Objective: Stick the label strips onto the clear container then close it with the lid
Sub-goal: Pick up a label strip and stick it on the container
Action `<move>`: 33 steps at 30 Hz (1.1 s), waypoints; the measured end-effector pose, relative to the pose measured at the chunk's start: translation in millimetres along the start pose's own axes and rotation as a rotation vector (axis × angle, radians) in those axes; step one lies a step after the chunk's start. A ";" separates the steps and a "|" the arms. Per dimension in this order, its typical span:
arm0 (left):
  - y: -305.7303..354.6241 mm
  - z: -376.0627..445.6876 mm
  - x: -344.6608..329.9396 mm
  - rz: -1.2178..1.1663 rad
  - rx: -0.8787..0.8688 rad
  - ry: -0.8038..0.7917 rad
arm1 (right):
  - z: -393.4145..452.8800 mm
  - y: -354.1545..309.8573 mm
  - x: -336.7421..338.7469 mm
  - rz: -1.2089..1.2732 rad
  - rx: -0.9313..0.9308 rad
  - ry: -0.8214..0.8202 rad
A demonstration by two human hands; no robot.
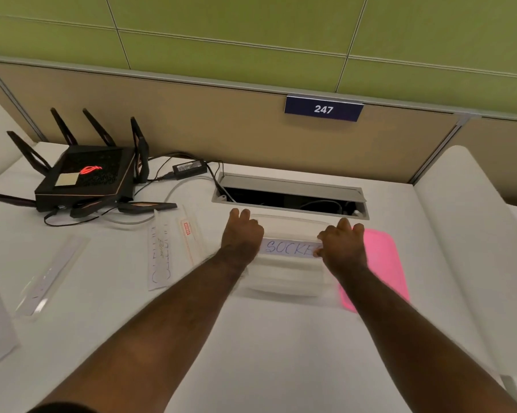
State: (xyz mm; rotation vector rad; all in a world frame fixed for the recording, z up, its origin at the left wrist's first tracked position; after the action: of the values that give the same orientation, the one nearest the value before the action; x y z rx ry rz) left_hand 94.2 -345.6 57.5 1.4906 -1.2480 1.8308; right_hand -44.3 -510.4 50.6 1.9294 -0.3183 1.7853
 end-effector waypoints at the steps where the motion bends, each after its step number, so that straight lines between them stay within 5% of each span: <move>1: 2.5 2.9 -0.7 -0.003 -0.004 -0.029 | 1.9 -2.5 -2.2 -0.029 0.008 -0.014; 15: 23.6 24.3 -28.7 -0.039 -0.009 -0.195 | 14.0 -24.9 -25.3 -0.209 0.053 -0.137; 23: 20.9 18.9 -29.0 -0.141 -0.010 -0.036 | 15.8 -27.7 -18.9 -0.116 0.049 -0.024; 29: -23.9 -15.0 -21.8 -0.483 0.366 0.268 | 26.8 -50.2 8.7 0.046 0.096 0.238; 33: -67.5 -61.3 -44.1 -0.560 0.677 0.252 | 34.0 -87.9 32.1 0.184 0.209 0.433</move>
State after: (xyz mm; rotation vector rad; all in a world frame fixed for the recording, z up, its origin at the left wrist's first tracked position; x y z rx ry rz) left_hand 130.5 -252.7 40.1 1.6329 -0.0395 2.0230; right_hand 31.5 -447.4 64.2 1.6228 -0.1656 2.3775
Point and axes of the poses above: each hand's wrist, its own z-axis towards the middle knuckle, its own x-axis out of the back of the hand, y = z × x, the point moved 3 cm from there along z, towards the middle knuckle, and after that the axes turned 4 degrees about z, right-handed, at the moved point
